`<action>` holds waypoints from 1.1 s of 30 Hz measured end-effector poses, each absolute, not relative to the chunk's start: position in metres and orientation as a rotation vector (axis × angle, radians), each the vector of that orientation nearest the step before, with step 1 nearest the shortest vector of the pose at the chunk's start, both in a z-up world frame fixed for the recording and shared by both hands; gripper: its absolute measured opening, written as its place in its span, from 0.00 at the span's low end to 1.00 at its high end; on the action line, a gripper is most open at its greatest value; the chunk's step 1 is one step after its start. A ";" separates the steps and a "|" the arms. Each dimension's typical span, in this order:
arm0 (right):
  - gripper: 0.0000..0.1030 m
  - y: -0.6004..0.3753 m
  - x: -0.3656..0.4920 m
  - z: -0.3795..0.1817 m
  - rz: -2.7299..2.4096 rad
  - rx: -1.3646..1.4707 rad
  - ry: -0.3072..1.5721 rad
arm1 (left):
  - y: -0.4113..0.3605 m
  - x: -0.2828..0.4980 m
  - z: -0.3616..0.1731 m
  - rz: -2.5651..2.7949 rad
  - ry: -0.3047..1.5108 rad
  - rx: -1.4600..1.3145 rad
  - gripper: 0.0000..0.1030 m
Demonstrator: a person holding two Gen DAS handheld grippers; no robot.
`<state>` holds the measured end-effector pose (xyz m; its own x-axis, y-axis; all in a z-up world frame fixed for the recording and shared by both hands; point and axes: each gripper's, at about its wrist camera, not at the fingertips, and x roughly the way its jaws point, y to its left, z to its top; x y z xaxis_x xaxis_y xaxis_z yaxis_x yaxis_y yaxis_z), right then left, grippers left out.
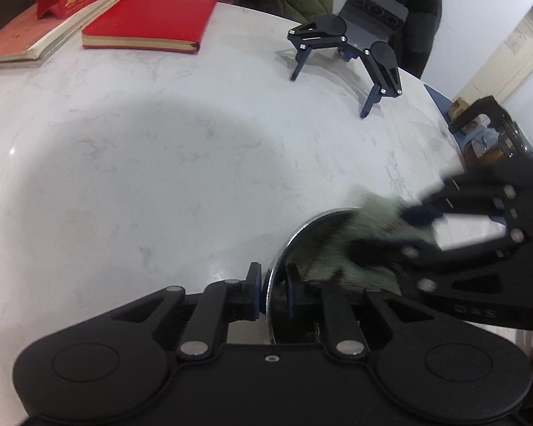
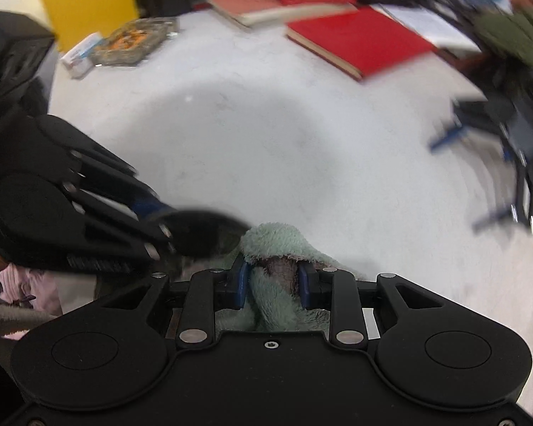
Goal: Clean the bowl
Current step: 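Wipe the cloth in circles inside the bowl with the right gripper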
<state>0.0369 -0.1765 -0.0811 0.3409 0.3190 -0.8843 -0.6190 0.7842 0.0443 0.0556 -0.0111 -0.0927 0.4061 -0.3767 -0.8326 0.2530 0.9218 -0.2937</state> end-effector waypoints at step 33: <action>0.26 -0.191 0.027 -0.087 0.639 -0.276 1.132 | -0.007 0.048 -0.098 -0.403 1.093 -0.137 0.12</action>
